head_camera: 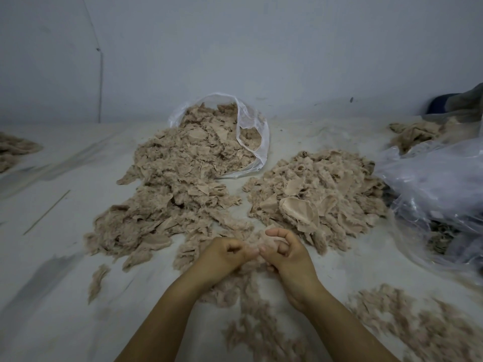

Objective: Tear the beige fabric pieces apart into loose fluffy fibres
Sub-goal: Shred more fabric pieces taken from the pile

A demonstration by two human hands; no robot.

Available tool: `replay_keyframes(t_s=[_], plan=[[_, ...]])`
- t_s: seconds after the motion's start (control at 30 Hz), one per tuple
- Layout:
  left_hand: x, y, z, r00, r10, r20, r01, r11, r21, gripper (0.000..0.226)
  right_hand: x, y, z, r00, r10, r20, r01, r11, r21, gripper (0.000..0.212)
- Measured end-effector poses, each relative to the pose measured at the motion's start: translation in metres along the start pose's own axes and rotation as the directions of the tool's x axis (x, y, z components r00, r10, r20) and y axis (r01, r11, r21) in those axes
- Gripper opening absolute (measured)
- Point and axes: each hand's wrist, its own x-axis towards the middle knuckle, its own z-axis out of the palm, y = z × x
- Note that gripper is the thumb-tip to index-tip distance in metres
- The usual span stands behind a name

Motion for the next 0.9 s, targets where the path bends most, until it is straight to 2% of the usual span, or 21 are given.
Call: replay_keyframes(t_s=[0.17,0.27,0.43,0.5,0.57,0.63,0.7,0.77,0.83,0.9], plan=[[0.002,0.003,-0.004,0.993,-0.045,0.105,0.035,0.995,0.095,0.031,-0.001,0.002,-0.006,0.990,-0.067,-0.127,0.070,0.997,0.017,0.024],[0.002,0.007,-0.007,0.990,-0.045,0.135,0.027,0.991,0.134,0.022,-0.002,0.007,-0.007,0.980,-0.084,-0.183,0.090,0.996,0.026,0.022],[0.001,-0.005,-0.018,0.999,-0.035,-0.024,0.037,0.995,0.092,0.023,0.002,0.002,-0.017,0.957,-0.081,-0.279,0.099,0.994,0.051,0.022],[-0.002,-0.006,-0.021,0.999,-0.012,-0.030,0.013,0.999,0.047,0.032,0.003,-0.002,-0.023,0.974,-0.104,-0.203,0.106,0.994,-0.001,0.027],[-0.001,-0.003,-0.016,0.999,0.014,-0.029,-0.014,1.000,-0.002,0.046,0.001,-0.004,-0.022,0.993,-0.108,-0.043,0.103,0.990,-0.100,0.032],[0.004,0.005,-0.006,0.998,0.049,-0.032,-0.050,0.998,-0.049,0.048,0.000,-0.003,-0.017,0.988,-0.086,0.126,0.106,0.980,-0.166,0.034],[0.007,0.013,0.004,0.998,0.059,0.022,-0.057,0.996,-0.069,0.047,-0.002,-0.004,-0.014,0.972,-0.080,0.220,0.124,0.973,-0.195,0.037],[0.009,0.016,0.008,0.993,0.049,0.111,-0.042,0.997,-0.067,0.041,-0.003,-0.007,-0.017,0.967,-0.096,0.234,0.150,0.962,-0.226,0.041],[0.007,0.013,0.008,0.982,0.060,0.177,-0.046,0.996,-0.082,0.020,-0.004,-0.007,-0.023,0.972,-0.106,0.211,0.157,0.958,-0.241,0.042],[0.007,0.010,0.008,0.984,0.061,0.170,-0.052,0.997,-0.060,0.012,-0.004,-0.006,-0.030,0.983,-0.094,0.157,0.125,0.972,-0.201,0.040]])
